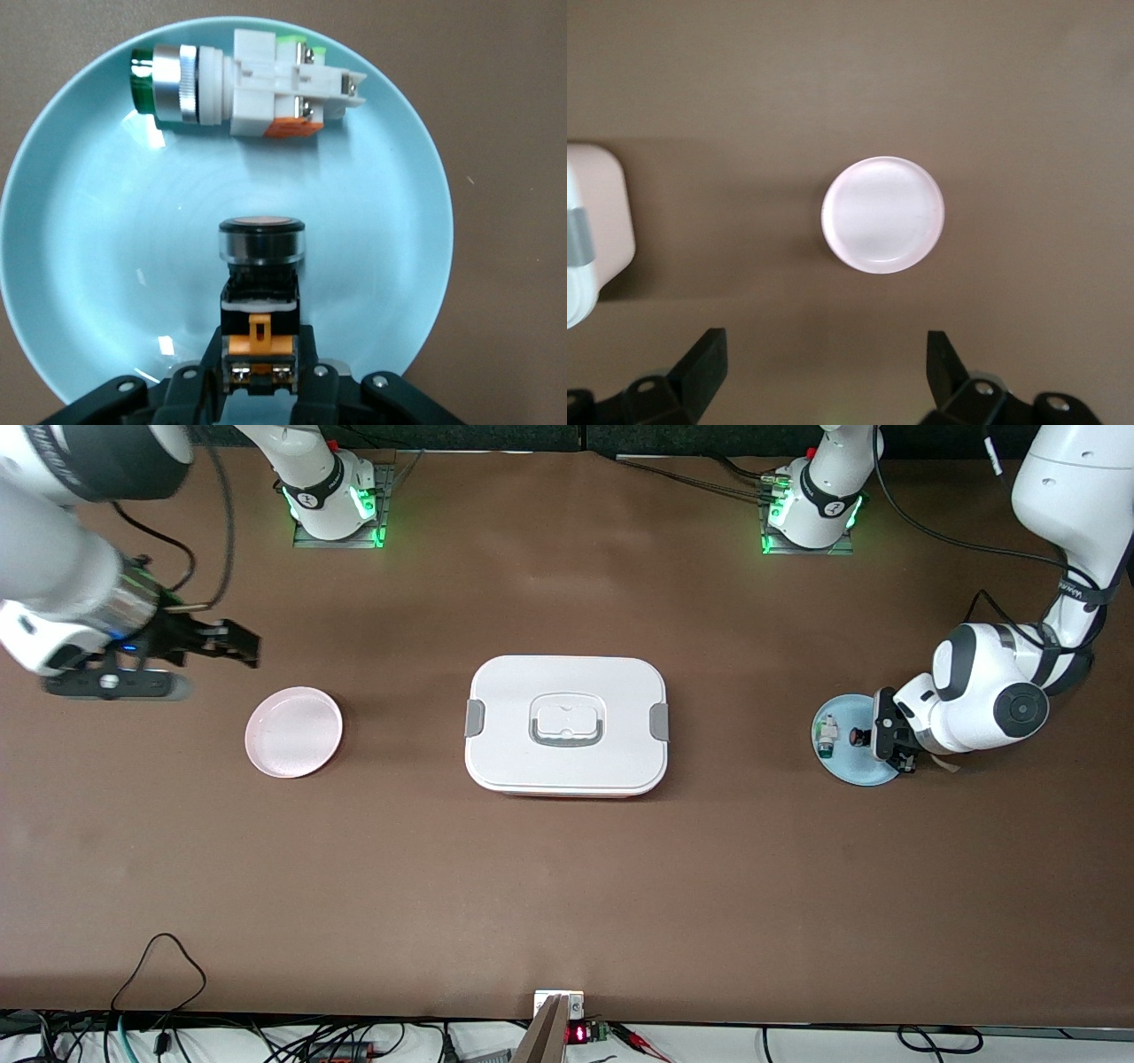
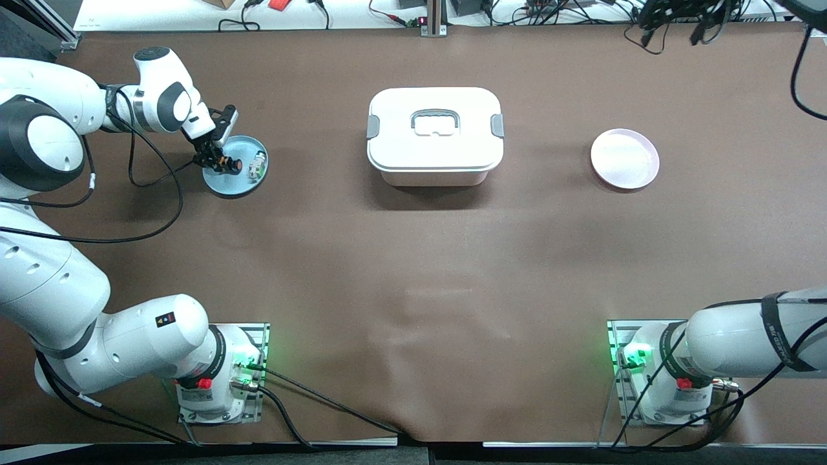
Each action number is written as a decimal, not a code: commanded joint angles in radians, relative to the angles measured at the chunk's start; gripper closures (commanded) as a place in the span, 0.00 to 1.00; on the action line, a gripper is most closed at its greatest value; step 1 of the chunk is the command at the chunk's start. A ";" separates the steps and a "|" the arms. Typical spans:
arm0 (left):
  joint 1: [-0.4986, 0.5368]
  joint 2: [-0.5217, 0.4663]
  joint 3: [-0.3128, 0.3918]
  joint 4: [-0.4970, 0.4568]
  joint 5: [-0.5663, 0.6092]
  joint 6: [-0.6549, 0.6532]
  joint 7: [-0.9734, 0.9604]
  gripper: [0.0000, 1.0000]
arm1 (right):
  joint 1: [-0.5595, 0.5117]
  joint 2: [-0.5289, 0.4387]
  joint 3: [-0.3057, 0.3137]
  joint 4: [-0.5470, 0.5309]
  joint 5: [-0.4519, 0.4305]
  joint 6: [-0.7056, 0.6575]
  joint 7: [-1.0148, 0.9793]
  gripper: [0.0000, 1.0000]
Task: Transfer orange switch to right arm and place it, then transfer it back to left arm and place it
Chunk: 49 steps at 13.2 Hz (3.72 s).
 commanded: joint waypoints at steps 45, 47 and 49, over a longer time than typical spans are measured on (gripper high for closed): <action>-0.290 -0.419 0.116 0.608 -0.302 -0.867 -1.698 0.00 | -0.060 -0.084 -0.154 -0.113 0.044 0.163 -0.202 0.00; -0.356 -0.419 0.197 0.608 -0.302 -0.866 -1.647 0.00 | -0.060 -0.083 -0.154 -0.090 0.044 0.122 -0.235 0.00; -0.358 -0.419 0.199 0.608 -0.299 -0.864 -1.632 0.00 | -0.058 -0.083 -0.155 -0.086 0.053 0.105 -0.272 0.00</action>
